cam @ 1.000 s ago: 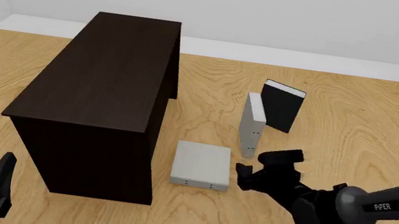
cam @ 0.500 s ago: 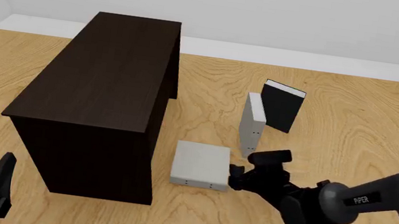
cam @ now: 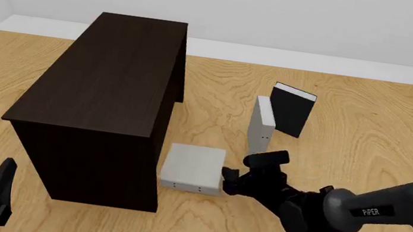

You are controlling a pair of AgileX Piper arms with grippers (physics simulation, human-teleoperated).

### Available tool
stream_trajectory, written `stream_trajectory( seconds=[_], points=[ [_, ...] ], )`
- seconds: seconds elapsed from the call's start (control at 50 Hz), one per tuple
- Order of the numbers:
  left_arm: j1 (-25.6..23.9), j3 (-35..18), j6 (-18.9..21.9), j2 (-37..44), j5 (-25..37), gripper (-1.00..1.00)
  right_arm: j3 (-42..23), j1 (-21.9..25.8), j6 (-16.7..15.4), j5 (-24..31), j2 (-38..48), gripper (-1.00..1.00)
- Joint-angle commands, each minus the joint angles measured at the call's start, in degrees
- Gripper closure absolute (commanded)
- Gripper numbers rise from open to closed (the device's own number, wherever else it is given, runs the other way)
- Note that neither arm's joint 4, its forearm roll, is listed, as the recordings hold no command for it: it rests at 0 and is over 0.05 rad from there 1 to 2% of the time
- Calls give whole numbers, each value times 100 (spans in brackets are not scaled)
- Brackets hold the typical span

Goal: Pick up the book on the right and place it under the cabinet shelf.

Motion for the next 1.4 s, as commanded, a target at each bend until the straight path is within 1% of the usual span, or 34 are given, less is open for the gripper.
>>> stream_trajectory(
  seconds=[0.02,0.18,0.28,0.56,0.74,1.08,1.32,1.4],
  points=[
    [-1,0,0,0,0,-100,-145,315,215,72,-97,-100],
    [-1,0,1,-1,1,-100,-283,480,262,140,-115,-100],
    [0,0,-1,-2,2,-100,-464,688,329,168,20,-100],
    [0,0,1,0,0,-100,-843,1057,406,292,228,-100],
    [2,0,1,-102,95,-100,-1061,1236,455,349,351,-100],
    [1,2,1,-83,83,-100,-1494,1540,499,455,656,-100],
    [2,2,1,-57,59,-100,-1655,1737,538,501,719,-100],
    [3,2,0,-61,62,-100,-1694,1817,577,435,857,-100]
  ],
)
